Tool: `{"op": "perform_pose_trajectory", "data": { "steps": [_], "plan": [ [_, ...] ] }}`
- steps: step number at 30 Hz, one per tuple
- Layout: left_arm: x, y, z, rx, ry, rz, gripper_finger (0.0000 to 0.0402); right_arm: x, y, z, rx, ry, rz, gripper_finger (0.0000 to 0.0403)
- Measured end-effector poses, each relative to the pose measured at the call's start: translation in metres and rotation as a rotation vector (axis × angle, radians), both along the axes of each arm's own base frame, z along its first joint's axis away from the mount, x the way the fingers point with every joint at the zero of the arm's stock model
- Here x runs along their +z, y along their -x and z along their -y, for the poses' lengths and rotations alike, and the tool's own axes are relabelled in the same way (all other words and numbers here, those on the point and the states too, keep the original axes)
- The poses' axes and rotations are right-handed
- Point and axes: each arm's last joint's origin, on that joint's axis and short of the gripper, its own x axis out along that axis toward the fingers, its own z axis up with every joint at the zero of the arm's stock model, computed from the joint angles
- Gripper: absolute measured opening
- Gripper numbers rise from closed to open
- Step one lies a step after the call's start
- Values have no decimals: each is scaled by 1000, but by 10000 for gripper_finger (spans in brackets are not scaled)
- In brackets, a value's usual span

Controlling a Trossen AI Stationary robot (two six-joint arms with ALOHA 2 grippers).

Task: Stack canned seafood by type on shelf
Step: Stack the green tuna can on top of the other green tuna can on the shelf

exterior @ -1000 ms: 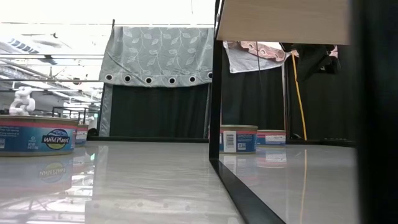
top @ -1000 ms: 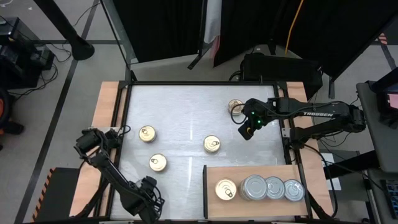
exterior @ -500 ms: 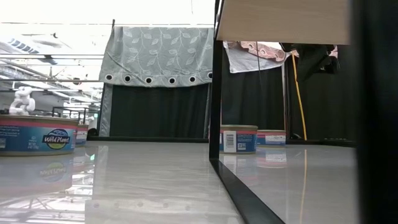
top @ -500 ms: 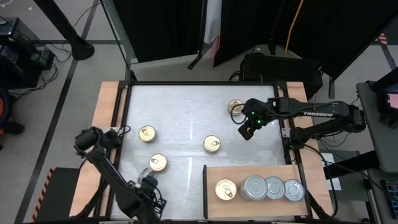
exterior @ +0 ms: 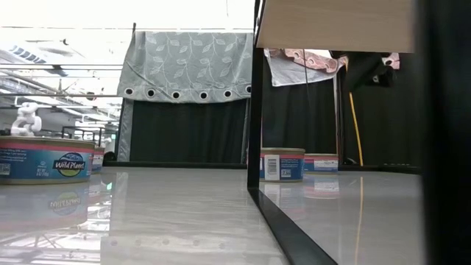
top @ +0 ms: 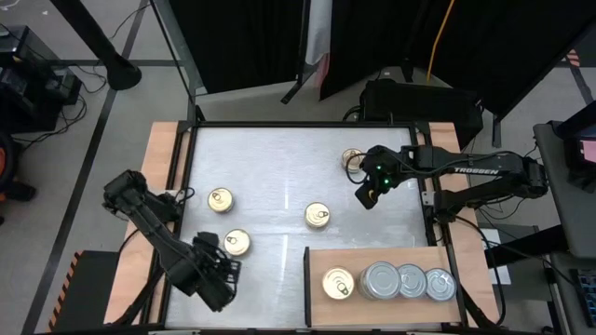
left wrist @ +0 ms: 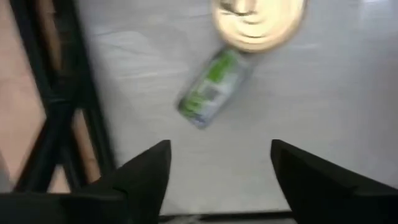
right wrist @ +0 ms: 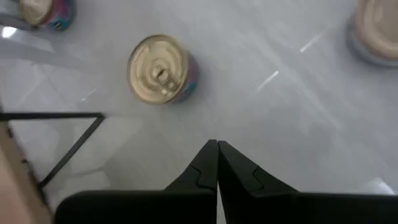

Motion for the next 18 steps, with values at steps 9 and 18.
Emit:
{"op": "perform_pose_trajectory", "data": {
  "steps": [9,18],
  "plan": [
    [-34,9,-10,-232,-34,-37,297,0,0,-3,67,-89,16,0],
    [-77,16,-18,-282,-41,-65,297,1,0,-4,90,-120,24,0]
  ]
}}
